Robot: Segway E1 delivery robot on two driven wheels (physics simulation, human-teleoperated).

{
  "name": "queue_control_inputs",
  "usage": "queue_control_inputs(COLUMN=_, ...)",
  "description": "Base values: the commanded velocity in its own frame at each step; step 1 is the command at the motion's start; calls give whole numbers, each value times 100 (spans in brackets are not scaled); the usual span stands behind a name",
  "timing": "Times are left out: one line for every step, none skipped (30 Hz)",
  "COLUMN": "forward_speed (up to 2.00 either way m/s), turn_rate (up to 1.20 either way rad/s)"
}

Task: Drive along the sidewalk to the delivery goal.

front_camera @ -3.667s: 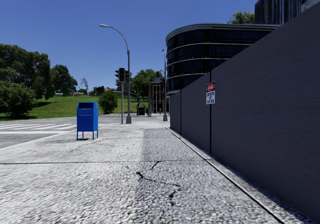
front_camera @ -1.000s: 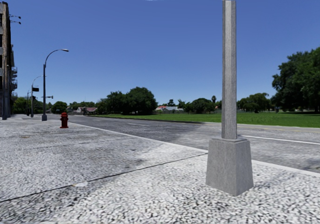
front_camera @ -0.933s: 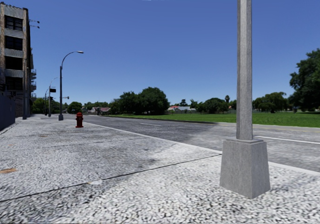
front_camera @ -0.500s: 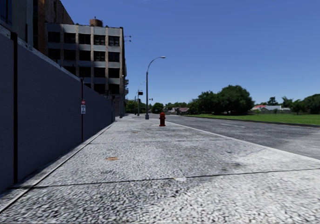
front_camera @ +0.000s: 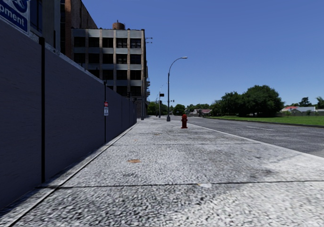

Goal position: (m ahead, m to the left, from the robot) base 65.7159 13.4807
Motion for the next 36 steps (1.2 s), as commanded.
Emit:
queue_control_inputs(forward_speed=200, turn_rate=0)
queue_control_inputs(forward_speed=200, turn_rate=0)
queue_control_inputs(forward_speed=200, turn_rate=0)
queue_control_inputs(forward_speed=200, turn_rate=0)
queue_control_inputs(forward_speed=200, turn_rate=0)
queue_control_inputs(forward_speed=200, turn_rate=0)
queue_control_inputs(forward_speed=200, turn_rate=0)
queue_control_inputs(forward_speed=200, turn_rate=0)
queue_control_inputs(forward_speed=200, turn_rate=0)
queue_control_inputs(forward_speed=200, turn_rate=0)
queue_control_inputs(forward_speed=200, turn_rate=0)
queue_control_inputs(forward_speed=200, turn_rate=0)
queue_control_inputs(forward_speed=200, turn_rate=0)
queue_control_inputs(forward_speed=200, turn_rate=0)
queue_control_inputs(forward_speed=200, turn_rate=0)
queue_control_inputs(forward_speed=200, turn_rate=0)
queue_control_inputs(forward_speed=200, turn_rate=0)
queue_control_inputs(forward_speed=200, turn_rate=0)
queue_control_inputs(forward_speed=200, turn_rate=0)
queue_control_inputs(forward_speed=200, turn_rate=0)
queue_control_inputs(forward_speed=200, turn_rate=0)
queue_control_inputs(forward_speed=200, turn_rate=0)
queue_control_inputs(forward_speed=200, turn_rate=0)
queue_control_inputs(forward_speed=200, turn_rate=11)
queue_control_inputs(forward_speed=200, turn_rate=36)
queue_control_inputs(forward_speed=200, turn_rate=68)
queue_control_inputs(forward_speed=200, turn_rate=87)
queue_control_inputs(forward_speed=200, turn_rate=87)
queue_control_inputs(forward_speed=200, turn_rate=92)
queue_control_inputs(forward_speed=200, turn_rate=86)
queue_control_inputs(forward_speed=200, turn_rate=10)
queue_control_inputs(forward_speed=200, turn_rate=4)
queue_control_inputs(forward_speed=200, turn_rate=4)
queue_control_inputs(forward_speed=200, turn_rate=1)
queue_control_inputs(forward_speed=200, turn_rate=0)
queue_control_inputs(forward_speed=200, turn_rate=0)
